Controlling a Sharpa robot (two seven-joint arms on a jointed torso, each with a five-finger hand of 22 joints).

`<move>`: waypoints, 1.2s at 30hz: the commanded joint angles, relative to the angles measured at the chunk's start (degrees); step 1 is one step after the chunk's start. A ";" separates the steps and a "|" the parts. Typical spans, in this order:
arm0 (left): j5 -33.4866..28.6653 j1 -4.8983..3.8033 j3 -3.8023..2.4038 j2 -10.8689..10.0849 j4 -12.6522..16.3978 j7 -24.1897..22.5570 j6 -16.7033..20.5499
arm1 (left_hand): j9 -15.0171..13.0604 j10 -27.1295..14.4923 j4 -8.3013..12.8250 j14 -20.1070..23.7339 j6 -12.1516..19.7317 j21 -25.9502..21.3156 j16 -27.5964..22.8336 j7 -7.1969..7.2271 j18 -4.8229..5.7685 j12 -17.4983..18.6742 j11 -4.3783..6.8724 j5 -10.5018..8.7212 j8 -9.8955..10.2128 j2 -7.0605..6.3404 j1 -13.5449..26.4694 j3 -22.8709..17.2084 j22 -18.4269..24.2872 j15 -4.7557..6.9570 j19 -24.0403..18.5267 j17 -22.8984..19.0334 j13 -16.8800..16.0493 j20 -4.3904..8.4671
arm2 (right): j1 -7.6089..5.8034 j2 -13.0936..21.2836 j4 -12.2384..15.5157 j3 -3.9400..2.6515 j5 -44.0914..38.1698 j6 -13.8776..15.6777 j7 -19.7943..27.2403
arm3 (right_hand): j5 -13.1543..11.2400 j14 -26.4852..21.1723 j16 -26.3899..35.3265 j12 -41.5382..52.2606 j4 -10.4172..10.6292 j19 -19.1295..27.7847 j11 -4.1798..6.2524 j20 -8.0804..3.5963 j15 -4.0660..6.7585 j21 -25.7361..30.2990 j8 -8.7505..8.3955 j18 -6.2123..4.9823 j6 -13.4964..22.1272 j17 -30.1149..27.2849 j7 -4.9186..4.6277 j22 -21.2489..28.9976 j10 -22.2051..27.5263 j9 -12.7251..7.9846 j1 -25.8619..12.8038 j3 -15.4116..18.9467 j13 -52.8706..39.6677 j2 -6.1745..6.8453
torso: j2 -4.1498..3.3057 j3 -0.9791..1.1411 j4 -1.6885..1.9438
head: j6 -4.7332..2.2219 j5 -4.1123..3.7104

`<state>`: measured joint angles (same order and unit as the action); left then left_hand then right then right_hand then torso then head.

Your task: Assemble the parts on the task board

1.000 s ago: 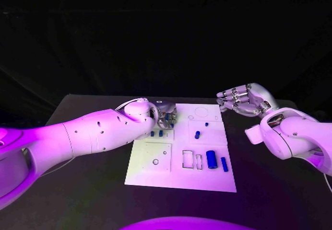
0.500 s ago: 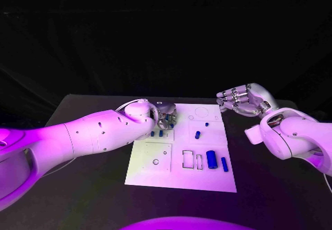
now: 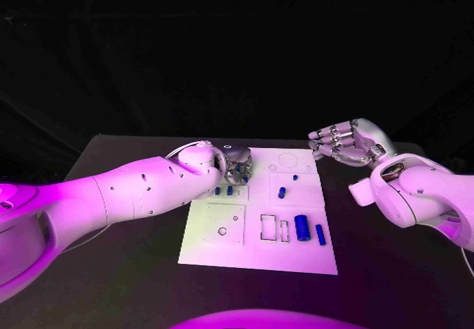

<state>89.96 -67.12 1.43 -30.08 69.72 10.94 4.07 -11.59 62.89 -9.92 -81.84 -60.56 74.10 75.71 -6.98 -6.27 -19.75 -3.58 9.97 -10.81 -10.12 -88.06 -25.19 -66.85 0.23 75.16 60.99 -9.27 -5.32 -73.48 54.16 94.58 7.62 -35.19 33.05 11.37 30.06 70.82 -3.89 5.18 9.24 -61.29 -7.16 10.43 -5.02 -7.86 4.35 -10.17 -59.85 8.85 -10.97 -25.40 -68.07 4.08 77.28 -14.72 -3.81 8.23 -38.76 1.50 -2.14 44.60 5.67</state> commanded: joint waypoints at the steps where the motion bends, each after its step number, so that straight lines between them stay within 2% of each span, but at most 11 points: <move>1: -1.38 0.17 0.04 0.09 0.02 -0.89 -0.36 | 0.03 0.70 -0.06 -0.11 -0.55 0.49 0.46 -0.16 0.83 0.75 -0.08 0.07 0.11 0.35 0.70 -0.76 -0.36 0.26 0.33 0.14 0.03 0.08 | 0.03 -0.03 0.06 -0.01 -0.21 -0.84 0.52 | 0.14 -0.41 0.24 -0.23 -0.05 -0.10 -0.25 0.44 0.13 0.22 -0.37 -0.23 0.22 -0.05 -0.10 0.05 -0.04 -0.05 -0.40 -0.12 0.06 -0.19 | 0.01 -0.03 -0.03 | -0.08 -0.03; 12: -3.55 0.20 -0.51 -1.16 0.85 -0.97 2.43 | 0.29 1.48 0.15 -0.18 -0.95 0.79 0.63 -0.50 0.88 2.22 -0.23 0.05 0.81 0.43 1.21 -1.49 -0.71 0.12 0.44 0.00 0.29 0.01 | 0.03 0.04 -0.24 -0.01 -0.21 -0.90 0.50 | 0.14 -0.41 0.24 -0.23 -0.05 -0.10 -0.25 0.44 0.13 0.22 -0.37 -0.23 0.22 -0.05 -0.10 0.05 -0.04 -0.05 -0.40 -0.12 0.06 -0.19 | 0.05 0.01 -0.06 | -0.41 -0.13; 16: -4.38 0.20 -1.36 -1.91 1.78 -0.84 2.84 | 0.31 1.72 0.27 -0.21 -1.16 1.00 0.68 -0.53 0.93 2.47 -0.23 0.04 0.89 0.34 1.28 -1.59 -0.99 0.12 0.61 -0.01 0.31 0.01 | 0.09 0.02 -0.45 -0.01 -0.20 -0.93 0.52 | 0.14 -0.41 0.24 -0.23 -0.05 -0.10 -0.25 0.44 0.13 0.22 -0.37 -0.23 0.22 -0.05 -0.10 0.05 -0.04 -0.05 -0.40 -0.12 0.06 -0.19 | 0.00 -0.05 0.05 | -0.71 -0.27; 20: -5.13 0.20 -2.20 -2.84 2.77 -0.70 3.07 | 0.34 1.94 0.37 -0.25 -1.31 1.16 0.72 -0.55 0.97 2.65 -0.23 0.02 0.96 0.18 1.36 -1.62 -1.20 0.13 0.75 -0.02 0.32 0.03 | 0.32 -0.09 -0.68 -0.01 -0.14 -0.98 0.53 | 0.14 -0.41 0.24 -0.23 -0.05 -0.10 -0.25 0.44 0.13 0.22 -0.37 -0.23 0.22 -0.05 -0.10 0.05 -0.04 -0.05 -0.40 -0.12 0.06 -0.19 | 0.09 0.04 0.07 | -0.81 -0.07; 21: -5.41 0.20 -2.38 -3.14 3.08 -0.64 3.04 | 0.35 2.04 0.40 -0.25 -1.38 1.23 0.69 -0.55 0.99 2.75 -0.23 0.01 1.00 0.09 1.44 -1.61 -1.29 0.13 0.80 -0.11 0.32 0.03 | 0.38 -0.10 -0.71 -0.01 -0.13 -0.98 0.54 | 0.14 -0.41 0.24 -0.23 -0.05 -0.10 -0.25 0.44 0.13 0.22 -0.37 -0.23 0.22 -0.05 -0.10 0.05 -0.04 -0.05 -0.40 -0.12 0.06 -0.19 | 0.13 0.07 0.08 | -0.75 -0.06; 26: -6.75 0.18 -3.01 -4.94 4.73 -0.29 2.71 | 0.38 2.22 0.44 -0.29 -1.51 1.27 0.74 -0.55 1.00 2.92 -0.22 -0.01 1.07 -0.03 1.57 -1.60 -1.34 0.13 0.83 -0.11 0.33 0.04 | 0.54 0.01 -0.76 -0.01 -0.10 -0.97 0.53 | 0.14 -0.41 0.24 -0.23 -0.05 -0.10 -0.25 0.44 0.13 0.22 -0.37 -0.23 0.22 -0.05 -0.10 0.05 -0.04 -0.05 -0.40 -0.12 0.06 -0.19 | 0.09 -0.03 0.12 | -0.89 0.02; 30: -7.55 0.18 -3.25 -6.51 5.50 0.14 2.11 | 0.39 2.31 0.48 -0.32 -1.58 1.32 0.78 -0.53 1.01 3.01 -0.21 -0.01 1.11 -0.08 1.61 -1.61 -1.41 0.14 0.87 -0.06 0.34 0.04 | 0.60 0.10 -0.79 -0.01 -0.09 -0.98 0.51 | 0.14 -0.41 0.24 -0.23 -0.05 -0.10 -0.25 0.44 0.13 0.22 -0.37 -0.23 0.22 -0.05 -0.10 0.05 -0.04 -0.05 -0.40 -0.12 0.06 -0.19 | 0.06 -0.02 0.13 | -0.92 0.07; 35: -7.97 0.18 -3.32 -7.44 5.27 0.25 1.23 | 0.48 2.56 0.39 -0.31 -1.69 1.36 0.77 -0.53 1.01 3.48 -0.23 -0.06 1.37 -0.53 2.20 -1.36 -1.44 0.11 0.86 -0.21 0.38 0.04 | 0.63 0.09 -0.83 -0.01 -0.09 -1.00 0.48 | 0.14 -0.41 0.24 -0.23 -0.05 -0.10 -0.25 0.44 0.13 0.22 -0.37 -0.23 0.22 -0.05 -0.10 0.05 -0.04 -0.05 -0.40 -0.12 0.06 -0.19 | 0.02 0.02 0.10 | -0.95 0.16; 36: -8.08 0.18 -3.32 -7.59 5.13 0.26 1.06 | 0.54 2.68 0.29 -0.30 -1.74 1.35 0.76 -0.52 1.01 3.72 -0.23 -0.08 1.51 -0.72 2.55 -1.18 -1.43 0.10 0.84 -0.30 0.40 0.03 | 0.66 0.08 -0.85 -0.01 -0.09 -1.01 0.48 | 0.14 -0.41 0.24 -0.23 -0.05 -0.10 -0.25 0.44 0.13 0.22 -0.37 -0.23 0.22 -0.05 -0.10 0.05 -0.04 -0.05 -0.40 -0.12 0.06 -0.19 | -0.02 -0.05 0.08 | -0.93 0.22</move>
<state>83.35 -66.93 -1.84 -37.65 74.86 10.96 6.16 -11.16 65.21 -9.65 -81.92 -61.97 75.22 76.28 -7.38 -6.28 -16.30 -3.88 9.96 -9.49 -10.96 -86.12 -26.56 -68.20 0.31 75.56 60.74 -8.92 -5.31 -72.89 54.27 93.75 7.62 -35.12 32.92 11.37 30.06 70.82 -3.89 5.18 9.25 -61.29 -7.16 10.43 -5.02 -7.86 4.35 -10.18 -59.87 8.87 -10.95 -25.41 -68.07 4.08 77.29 -14.72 -3.81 8.23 -38.69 1.49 -2.02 43.66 5.79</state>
